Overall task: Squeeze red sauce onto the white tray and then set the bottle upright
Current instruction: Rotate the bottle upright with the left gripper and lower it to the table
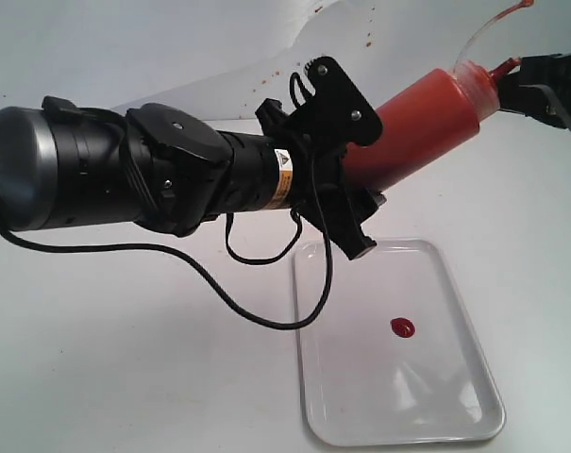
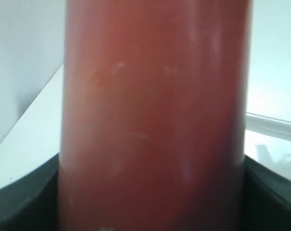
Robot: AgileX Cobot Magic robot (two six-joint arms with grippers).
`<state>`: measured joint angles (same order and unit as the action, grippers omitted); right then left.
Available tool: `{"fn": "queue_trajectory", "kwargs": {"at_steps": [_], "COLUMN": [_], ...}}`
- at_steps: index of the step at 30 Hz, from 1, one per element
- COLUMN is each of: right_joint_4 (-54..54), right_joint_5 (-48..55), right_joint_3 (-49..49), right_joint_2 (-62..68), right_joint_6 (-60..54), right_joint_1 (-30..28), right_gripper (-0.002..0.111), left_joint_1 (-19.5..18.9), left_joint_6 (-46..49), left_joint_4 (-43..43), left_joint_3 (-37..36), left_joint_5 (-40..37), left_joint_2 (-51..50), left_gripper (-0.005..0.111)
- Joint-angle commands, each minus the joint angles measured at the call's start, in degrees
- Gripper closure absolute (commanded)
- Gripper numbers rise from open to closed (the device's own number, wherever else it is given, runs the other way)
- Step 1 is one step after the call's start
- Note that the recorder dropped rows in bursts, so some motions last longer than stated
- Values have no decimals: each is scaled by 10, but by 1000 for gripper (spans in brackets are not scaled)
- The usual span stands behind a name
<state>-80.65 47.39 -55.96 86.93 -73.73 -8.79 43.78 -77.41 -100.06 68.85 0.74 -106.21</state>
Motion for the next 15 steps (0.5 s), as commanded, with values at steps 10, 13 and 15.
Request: {"fn": "queue_trajectory", "kwargs": {"at_steps": [10, 13, 15], "right_joint_4": [-7, -7, -7], "right_joint_5": [21, 21, 21], "right_joint_3": [-1, -1, -1], "right_joint_2": [-1, -1, -1], "right_joint_6": [-9, -9, -9], "right_joint_1": [-3, -3, -3], "right_gripper": [108, 108, 108], "left_joint_1": [-126, -150, -162], "left_joint_6": [229, 355, 425], "left_joint_4": [299, 444, 502], "left_joint_3": [-7, -50, -85], "left_joint_5": [260, 352, 393], "left_joint_2": [-1, -1, -1], "left_gripper": [107, 107, 107]}}
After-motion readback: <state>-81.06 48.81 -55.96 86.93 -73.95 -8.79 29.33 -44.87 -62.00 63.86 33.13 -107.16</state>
